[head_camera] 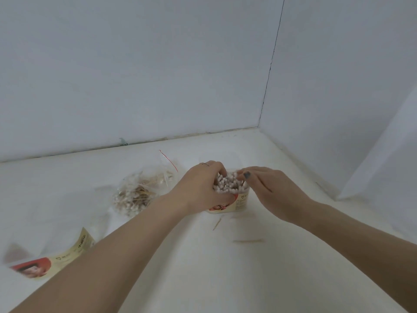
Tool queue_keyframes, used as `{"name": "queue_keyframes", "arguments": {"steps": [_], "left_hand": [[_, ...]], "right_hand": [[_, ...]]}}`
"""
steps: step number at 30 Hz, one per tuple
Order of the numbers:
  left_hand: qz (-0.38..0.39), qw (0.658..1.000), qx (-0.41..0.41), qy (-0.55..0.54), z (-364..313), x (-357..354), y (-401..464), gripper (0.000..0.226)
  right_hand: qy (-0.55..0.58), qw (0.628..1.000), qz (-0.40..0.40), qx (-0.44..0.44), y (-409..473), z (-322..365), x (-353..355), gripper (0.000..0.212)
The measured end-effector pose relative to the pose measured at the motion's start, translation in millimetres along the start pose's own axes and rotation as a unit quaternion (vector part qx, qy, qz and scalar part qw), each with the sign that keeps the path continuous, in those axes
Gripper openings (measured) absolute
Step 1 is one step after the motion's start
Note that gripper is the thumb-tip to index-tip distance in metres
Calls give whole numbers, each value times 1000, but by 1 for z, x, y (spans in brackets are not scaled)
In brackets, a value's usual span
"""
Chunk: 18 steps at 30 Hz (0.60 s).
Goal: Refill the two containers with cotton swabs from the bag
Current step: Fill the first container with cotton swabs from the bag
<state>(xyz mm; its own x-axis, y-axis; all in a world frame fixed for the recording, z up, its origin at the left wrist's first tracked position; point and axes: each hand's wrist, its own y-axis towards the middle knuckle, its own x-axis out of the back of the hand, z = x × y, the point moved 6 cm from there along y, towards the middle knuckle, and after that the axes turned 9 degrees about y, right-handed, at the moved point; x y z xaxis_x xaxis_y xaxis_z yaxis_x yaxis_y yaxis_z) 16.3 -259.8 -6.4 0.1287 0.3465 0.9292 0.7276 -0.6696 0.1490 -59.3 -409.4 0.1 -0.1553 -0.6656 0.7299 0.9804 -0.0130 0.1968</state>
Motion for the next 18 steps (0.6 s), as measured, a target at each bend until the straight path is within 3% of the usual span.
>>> {"name": "queue_keyframes", "arguments": {"steps": [4, 7, 10, 13, 18], "left_hand": [[15, 1000, -12, 20, -3, 2, 3, 52], [24, 999, -25, 13, -5, 5, 2, 56], [20, 1000, -18, 7, 0, 21, -5, 64], [-16, 1000, 10, 10, 20, 51, -19, 61], [-162, 979, 102, -75, 60, 102, -54, 38]], "right_hand": [[-46, 998, -11, 30, 3, 6, 2, 47], [-98, 994, 26, 34, 5, 10, 0, 50], [-137, 989, -18, 59, 5, 22, 5, 48], [-97, 989, -65, 96, 8, 45, 10, 38], [61, 993, -74, 73, 19, 79, -14, 19]]}}
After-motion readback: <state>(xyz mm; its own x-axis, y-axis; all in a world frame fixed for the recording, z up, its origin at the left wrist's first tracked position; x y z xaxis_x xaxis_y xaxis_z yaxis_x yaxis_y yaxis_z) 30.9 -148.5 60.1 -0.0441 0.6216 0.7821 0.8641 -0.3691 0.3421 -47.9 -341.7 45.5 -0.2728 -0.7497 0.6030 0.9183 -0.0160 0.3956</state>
